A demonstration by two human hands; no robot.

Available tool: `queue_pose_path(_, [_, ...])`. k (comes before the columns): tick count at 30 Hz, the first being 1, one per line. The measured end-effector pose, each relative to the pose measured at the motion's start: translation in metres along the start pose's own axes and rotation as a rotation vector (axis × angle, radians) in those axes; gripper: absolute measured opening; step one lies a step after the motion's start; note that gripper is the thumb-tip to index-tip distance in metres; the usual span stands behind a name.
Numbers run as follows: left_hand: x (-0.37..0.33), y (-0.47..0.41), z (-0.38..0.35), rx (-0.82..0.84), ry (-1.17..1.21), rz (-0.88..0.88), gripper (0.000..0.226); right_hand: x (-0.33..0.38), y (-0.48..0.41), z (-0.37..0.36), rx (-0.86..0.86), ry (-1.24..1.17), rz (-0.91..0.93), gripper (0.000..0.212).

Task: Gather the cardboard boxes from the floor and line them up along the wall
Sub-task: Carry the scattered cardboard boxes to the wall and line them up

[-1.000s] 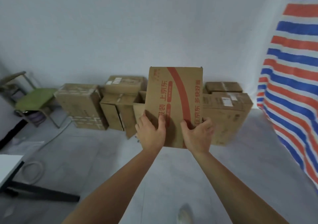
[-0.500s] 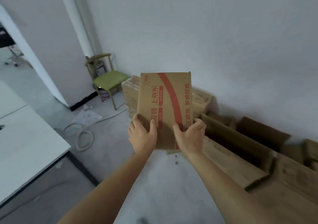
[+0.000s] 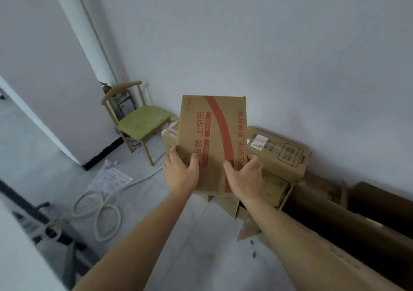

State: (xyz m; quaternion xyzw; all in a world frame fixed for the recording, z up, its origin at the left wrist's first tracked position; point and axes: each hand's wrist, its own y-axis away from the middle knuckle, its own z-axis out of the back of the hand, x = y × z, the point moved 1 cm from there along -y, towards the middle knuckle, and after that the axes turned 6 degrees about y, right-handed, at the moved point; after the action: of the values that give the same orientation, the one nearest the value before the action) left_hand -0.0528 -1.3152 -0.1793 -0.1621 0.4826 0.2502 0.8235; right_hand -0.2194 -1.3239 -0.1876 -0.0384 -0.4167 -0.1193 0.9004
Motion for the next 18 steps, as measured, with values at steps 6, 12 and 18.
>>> queue_pose_path(6, [-0.038,-0.161,-0.058,0.120,-0.138,-0.233,0.061,0.016,-0.138,-0.058,0.010,-0.180,-0.177,0.061])
queue_pose_path(12, [-0.075,-0.326,-0.141,0.261,-0.429,-0.358,0.058,0.027,-0.292,-0.137,0.273,-0.432,-0.448,0.082])
queue_pose_path(18, [-0.107,-0.471,-0.203,0.478,-0.669,-0.413,0.053,0.046,-0.400,-0.169,0.579,-0.512,-0.656,0.049])
